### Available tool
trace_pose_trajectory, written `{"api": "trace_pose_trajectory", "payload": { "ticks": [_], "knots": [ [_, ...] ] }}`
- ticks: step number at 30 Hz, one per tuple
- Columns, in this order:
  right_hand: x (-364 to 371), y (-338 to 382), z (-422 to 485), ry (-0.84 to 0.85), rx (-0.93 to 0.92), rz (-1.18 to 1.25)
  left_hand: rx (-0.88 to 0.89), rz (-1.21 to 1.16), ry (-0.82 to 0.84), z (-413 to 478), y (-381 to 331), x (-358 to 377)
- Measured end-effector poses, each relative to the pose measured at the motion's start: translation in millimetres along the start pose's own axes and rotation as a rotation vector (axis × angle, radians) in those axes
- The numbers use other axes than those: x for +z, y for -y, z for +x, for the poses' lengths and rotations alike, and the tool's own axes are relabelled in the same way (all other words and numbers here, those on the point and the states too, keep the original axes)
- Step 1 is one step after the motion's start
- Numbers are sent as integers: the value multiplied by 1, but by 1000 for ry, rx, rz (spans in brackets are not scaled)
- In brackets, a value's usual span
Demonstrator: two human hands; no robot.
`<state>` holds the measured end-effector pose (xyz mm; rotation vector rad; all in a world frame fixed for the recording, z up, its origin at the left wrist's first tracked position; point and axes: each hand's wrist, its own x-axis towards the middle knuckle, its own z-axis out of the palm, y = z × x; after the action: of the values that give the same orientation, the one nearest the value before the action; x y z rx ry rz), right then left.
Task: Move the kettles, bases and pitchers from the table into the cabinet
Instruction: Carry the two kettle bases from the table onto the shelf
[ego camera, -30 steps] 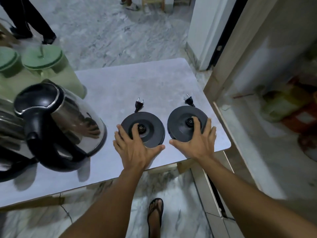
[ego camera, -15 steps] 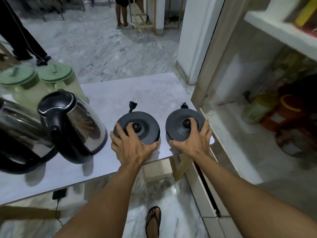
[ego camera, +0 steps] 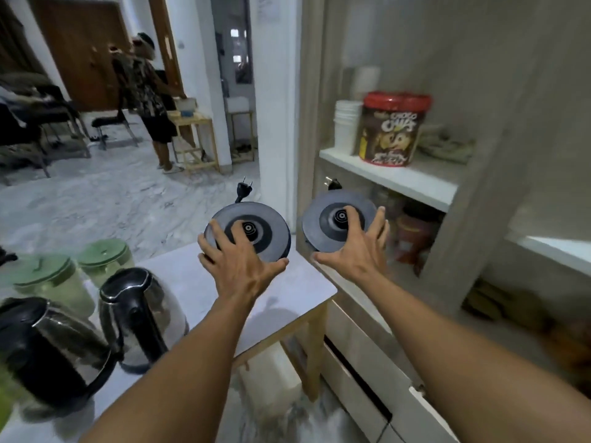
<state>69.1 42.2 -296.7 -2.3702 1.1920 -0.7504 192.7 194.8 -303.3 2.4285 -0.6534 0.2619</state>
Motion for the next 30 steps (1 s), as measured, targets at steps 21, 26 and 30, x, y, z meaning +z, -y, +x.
{"api": "trace_pose_trajectory", "payload": {
  "ticks": [21, 26, 30],
  "knots": [
    [-286, -111, -198, -594, 538, -333, 798, -302, 297, -174, -237, -51],
    [-331, -177, -189, -637, 614, -361, 871, -326, 356, -197, -318, -25],
    [-372, -234, -164, -618, 663, -377, 869, -325, 401, -205, -389, 5]
  ]
}}
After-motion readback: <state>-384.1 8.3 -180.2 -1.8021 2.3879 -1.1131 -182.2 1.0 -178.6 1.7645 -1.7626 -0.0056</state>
